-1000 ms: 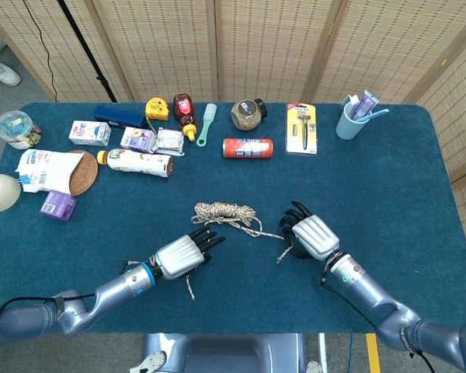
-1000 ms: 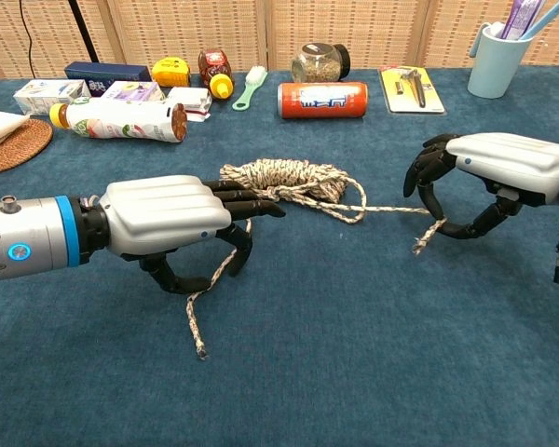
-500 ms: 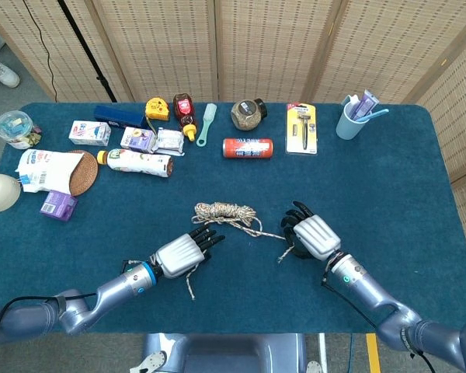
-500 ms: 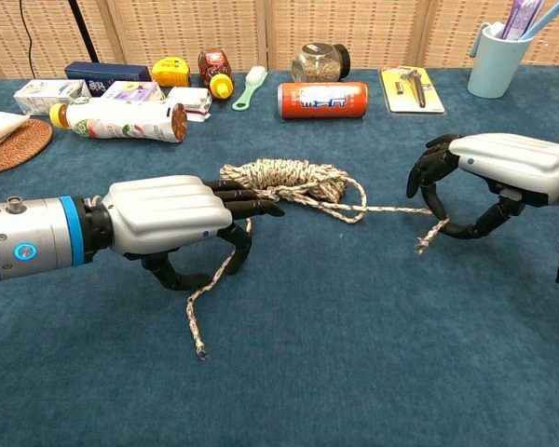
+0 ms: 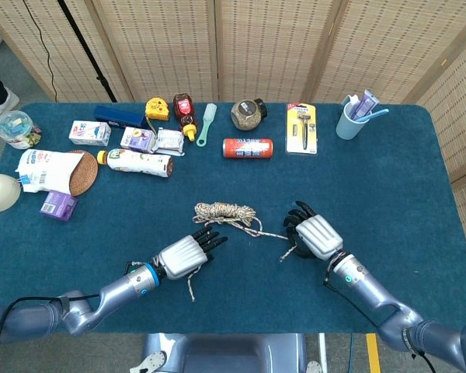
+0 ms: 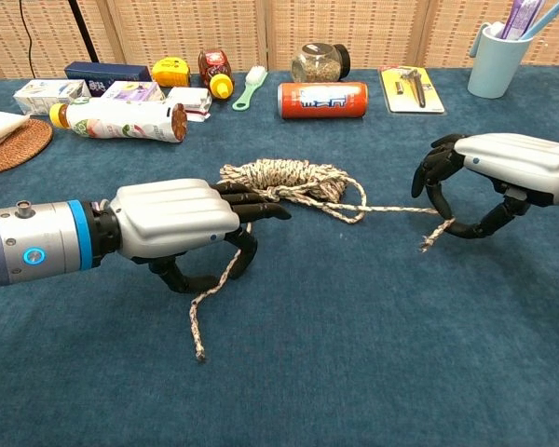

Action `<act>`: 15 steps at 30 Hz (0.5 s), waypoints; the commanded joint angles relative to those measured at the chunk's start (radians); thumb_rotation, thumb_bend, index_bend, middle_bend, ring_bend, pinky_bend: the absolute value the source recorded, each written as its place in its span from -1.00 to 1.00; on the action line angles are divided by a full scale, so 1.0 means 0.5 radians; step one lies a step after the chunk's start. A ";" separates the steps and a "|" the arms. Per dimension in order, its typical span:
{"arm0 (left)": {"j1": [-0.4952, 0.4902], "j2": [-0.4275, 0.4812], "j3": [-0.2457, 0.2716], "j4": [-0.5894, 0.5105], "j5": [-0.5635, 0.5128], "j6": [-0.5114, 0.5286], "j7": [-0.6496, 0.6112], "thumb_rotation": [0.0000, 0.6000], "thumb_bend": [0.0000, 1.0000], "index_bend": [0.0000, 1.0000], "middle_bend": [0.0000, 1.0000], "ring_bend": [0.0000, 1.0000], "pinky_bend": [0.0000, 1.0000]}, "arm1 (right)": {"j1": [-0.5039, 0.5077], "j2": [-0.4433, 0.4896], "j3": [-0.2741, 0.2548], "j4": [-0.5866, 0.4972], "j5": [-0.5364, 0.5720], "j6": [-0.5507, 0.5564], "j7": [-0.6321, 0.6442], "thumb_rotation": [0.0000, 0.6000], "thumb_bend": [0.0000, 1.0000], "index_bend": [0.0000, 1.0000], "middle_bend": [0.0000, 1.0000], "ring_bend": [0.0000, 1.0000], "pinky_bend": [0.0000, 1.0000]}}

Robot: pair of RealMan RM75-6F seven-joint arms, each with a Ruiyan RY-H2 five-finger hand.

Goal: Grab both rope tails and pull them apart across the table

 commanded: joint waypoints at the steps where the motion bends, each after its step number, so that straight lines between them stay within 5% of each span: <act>1: -0.004 -0.003 -0.002 -0.002 -0.010 -0.006 0.003 1.00 -0.37 -0.06 -1.00 -1.00 -1.00 | -0.001 -0.001 0.001 0.004 0.001 -0.001 0.004 1.00 -0.22 0.27 -0.34 -0.61 -1.00; 15: -0.006 -0.011 0.004 -0.009 -0.033 0.004 0.011 1.00 -0.37 0.06 -1.00 -1.00 -1.00 | -0.009 0.000 0.000 0.015 0.001 0.001 0.016 1.00 -0.22 0.28 -0.33 -0.60 -1.00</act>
